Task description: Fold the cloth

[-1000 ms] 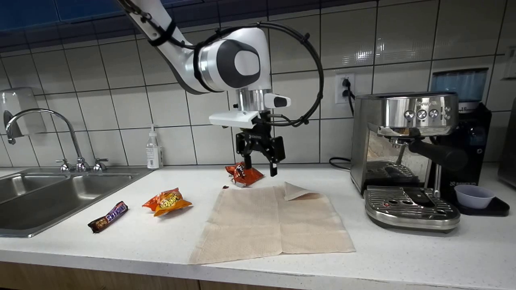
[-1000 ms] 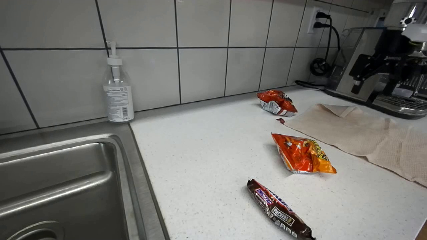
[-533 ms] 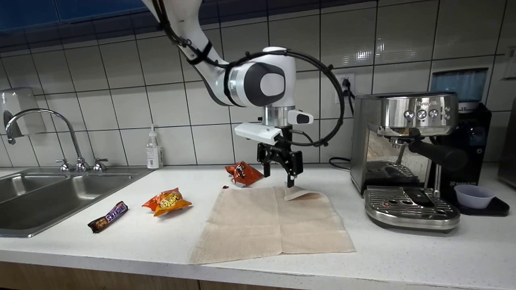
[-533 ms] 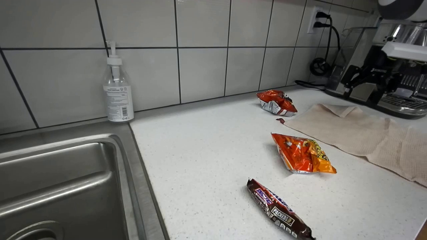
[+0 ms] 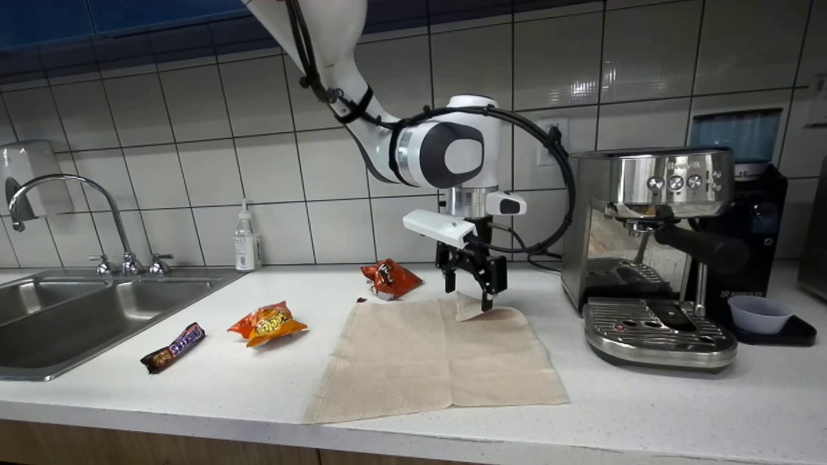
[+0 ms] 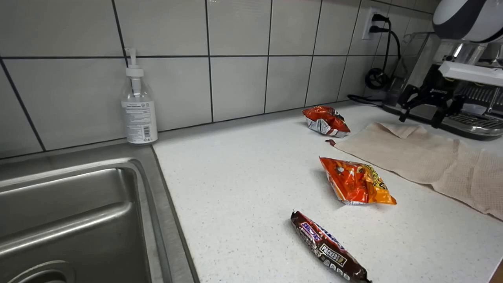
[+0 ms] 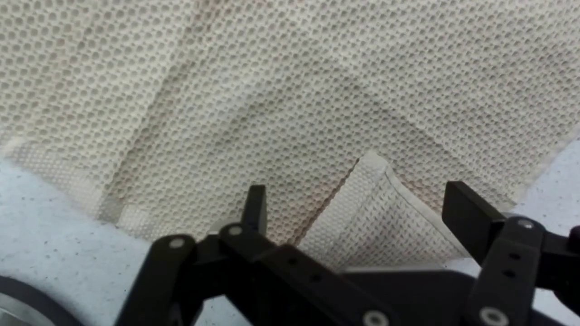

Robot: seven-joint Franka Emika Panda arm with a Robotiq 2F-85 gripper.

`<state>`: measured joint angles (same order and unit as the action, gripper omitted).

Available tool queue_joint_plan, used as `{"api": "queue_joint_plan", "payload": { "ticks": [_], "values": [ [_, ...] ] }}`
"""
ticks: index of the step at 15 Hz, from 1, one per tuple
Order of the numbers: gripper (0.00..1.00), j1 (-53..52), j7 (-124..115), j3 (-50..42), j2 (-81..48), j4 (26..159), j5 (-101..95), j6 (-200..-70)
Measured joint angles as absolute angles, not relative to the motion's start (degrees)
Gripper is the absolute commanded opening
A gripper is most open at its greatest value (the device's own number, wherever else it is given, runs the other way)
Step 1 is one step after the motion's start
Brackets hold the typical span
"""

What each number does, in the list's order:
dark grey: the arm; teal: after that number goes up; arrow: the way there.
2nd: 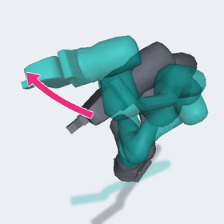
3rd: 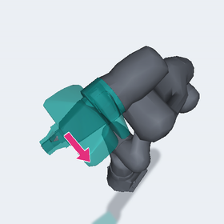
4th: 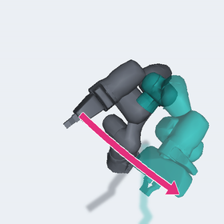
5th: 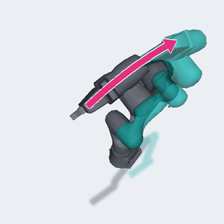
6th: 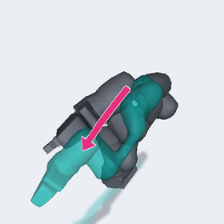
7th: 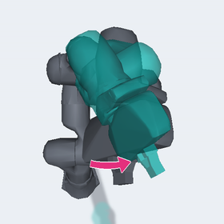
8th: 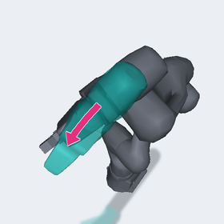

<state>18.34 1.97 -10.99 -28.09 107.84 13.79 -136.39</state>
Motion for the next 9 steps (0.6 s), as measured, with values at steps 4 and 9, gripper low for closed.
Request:
{"api": "queue_joint_plan", "payload": {
  "ticks": [4,9],
  "values": [
    [1.00,18.89,1.97,-10.83,-30.13,105.61,13.88,-136.39],
    [1.00,19.13,1.97,-10.13,-31.62,103.66,13.93,-136.39]
  ]
}}
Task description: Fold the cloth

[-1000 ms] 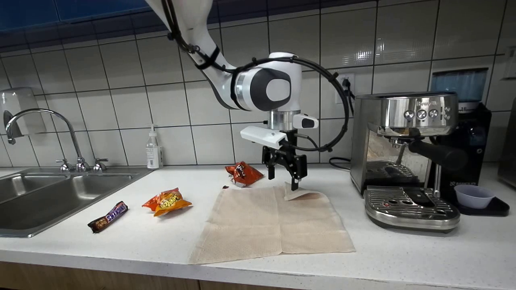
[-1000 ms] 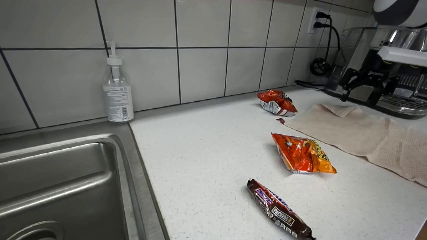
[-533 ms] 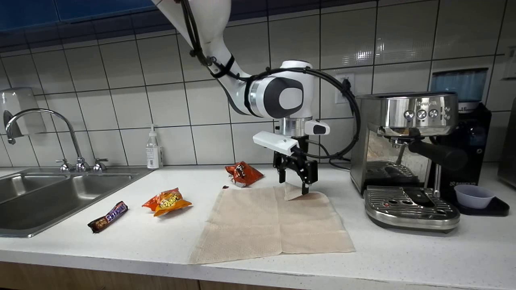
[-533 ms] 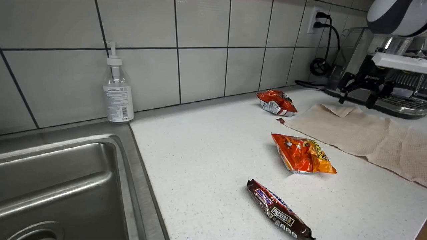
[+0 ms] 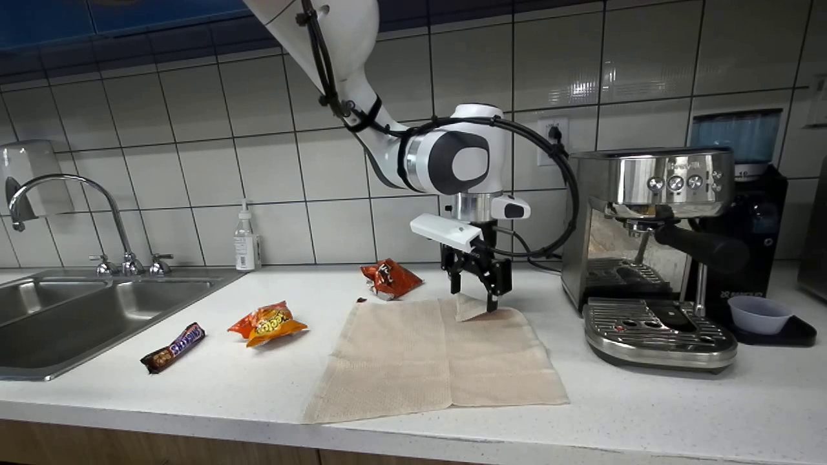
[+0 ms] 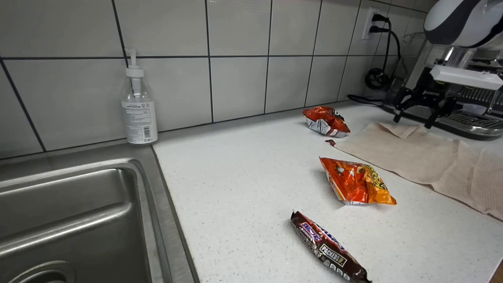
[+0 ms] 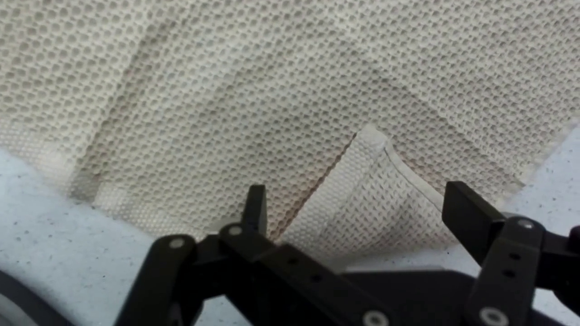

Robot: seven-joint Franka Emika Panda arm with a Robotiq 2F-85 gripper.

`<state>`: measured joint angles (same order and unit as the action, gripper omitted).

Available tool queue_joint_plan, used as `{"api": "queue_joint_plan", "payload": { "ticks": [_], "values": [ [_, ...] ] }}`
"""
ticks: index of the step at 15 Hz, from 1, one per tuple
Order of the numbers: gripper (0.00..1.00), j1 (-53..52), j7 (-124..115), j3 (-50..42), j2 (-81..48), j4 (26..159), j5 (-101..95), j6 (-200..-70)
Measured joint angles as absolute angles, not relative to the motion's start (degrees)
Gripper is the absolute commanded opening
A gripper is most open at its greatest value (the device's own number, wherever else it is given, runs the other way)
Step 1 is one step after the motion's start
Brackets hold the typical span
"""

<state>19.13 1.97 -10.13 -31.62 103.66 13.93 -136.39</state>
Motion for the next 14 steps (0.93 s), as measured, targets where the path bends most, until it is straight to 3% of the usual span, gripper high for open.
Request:
{"api": "queue_joint_plan", "payload": {
  "ticks": [14],
  "values": [
    [1.00,19.95,1.97,-9.50,-34.35,101.16,14.21,-136.39]
  ]
}}
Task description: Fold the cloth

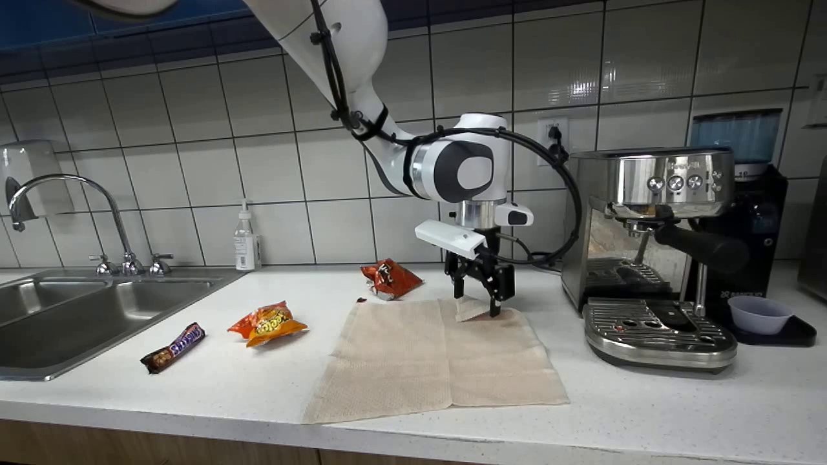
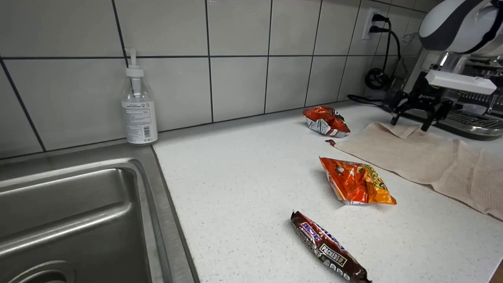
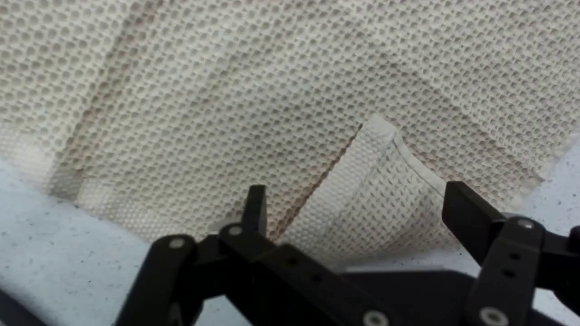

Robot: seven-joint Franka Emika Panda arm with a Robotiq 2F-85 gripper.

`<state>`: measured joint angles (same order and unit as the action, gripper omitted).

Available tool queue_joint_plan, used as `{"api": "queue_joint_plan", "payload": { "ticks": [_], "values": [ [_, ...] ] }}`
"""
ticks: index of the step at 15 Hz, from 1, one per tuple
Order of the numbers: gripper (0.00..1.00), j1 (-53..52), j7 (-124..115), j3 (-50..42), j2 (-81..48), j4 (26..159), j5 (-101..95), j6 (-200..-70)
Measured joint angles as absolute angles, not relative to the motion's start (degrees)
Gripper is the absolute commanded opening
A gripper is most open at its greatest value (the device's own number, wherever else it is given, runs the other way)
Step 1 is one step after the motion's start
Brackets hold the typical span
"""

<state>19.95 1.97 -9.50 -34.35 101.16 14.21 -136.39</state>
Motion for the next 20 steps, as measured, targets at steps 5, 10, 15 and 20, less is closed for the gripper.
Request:
{"api": "queue_joint_plan", "payload": {
  "ticks": [5,10,15,20],
  "values": [
    [1.00,19.95,1.97,-9.41,-34.84,100.78,14.21,-136.39],
    [1.00,19.95,1.97,-9.40,-34.88,100.36,14.21,-136.39],
    [1.00,19.95,1.97,-9.40,-35.25,100.19,14.21,-136.39],
    [0.74,19.95,1.97,-9.40,-35.90,99.64,14.21,-136.39]
  ]
}}
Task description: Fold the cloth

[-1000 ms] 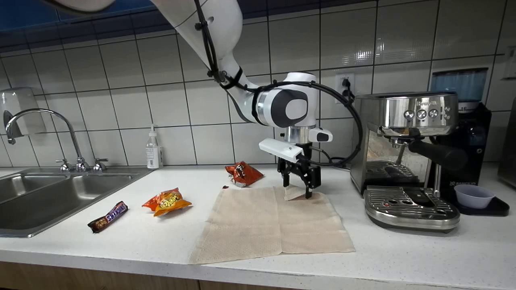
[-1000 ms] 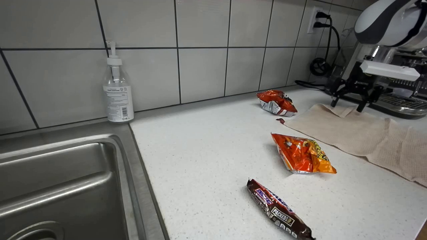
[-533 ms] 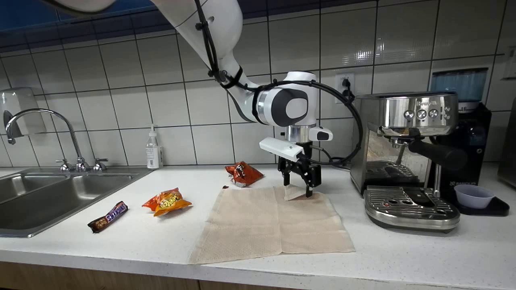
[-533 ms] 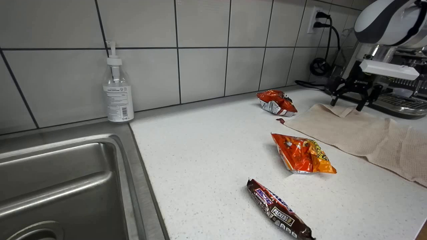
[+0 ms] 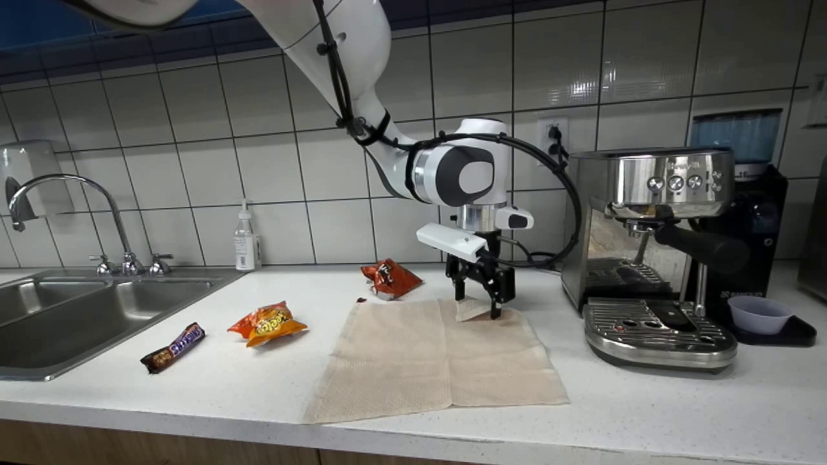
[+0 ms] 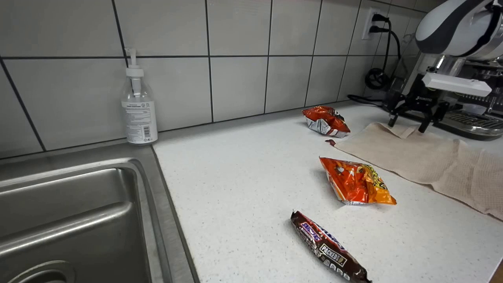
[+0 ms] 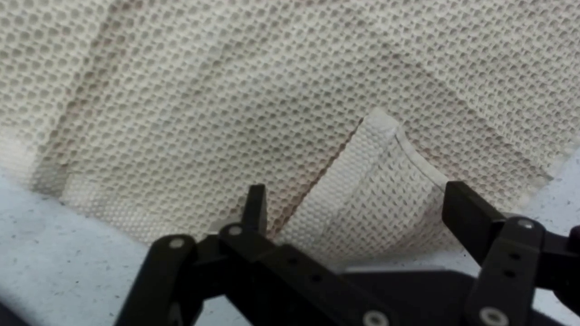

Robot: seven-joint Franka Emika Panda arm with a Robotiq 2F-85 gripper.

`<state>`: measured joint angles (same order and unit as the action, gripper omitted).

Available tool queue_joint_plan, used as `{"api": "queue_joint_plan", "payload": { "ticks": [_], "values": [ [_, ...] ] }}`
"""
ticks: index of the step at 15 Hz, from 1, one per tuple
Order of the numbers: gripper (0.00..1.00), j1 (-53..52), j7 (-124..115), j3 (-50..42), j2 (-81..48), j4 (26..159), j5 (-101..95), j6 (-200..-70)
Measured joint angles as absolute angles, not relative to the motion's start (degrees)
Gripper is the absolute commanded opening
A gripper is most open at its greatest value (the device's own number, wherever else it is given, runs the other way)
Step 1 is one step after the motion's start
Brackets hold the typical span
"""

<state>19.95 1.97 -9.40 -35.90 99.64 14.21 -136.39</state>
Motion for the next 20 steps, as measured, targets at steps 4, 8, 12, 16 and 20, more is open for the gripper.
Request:
{"api": "queue_joint_plan", "payload": {
  "ticks": [4,8,12,16,20],
  "values": [
    [0.42,19.95,1.97,-9.40,-36.24,99.32,14.21,-136.47],
    [0.11,19.95,1.97,-9.40,-36.31,99.30,14.21,-136.47],
    [0.00,19.95,1.97,-9.40,-36.31,99.25,14.21,-136.48],
    [0.01,20.00,2.02,-9.40,-36.31,98.93,14.21,-136.51],
    [0.01,20.46,2.54,-9.37,-36.24,98.01,14.21,-136.51]
  ]
}}
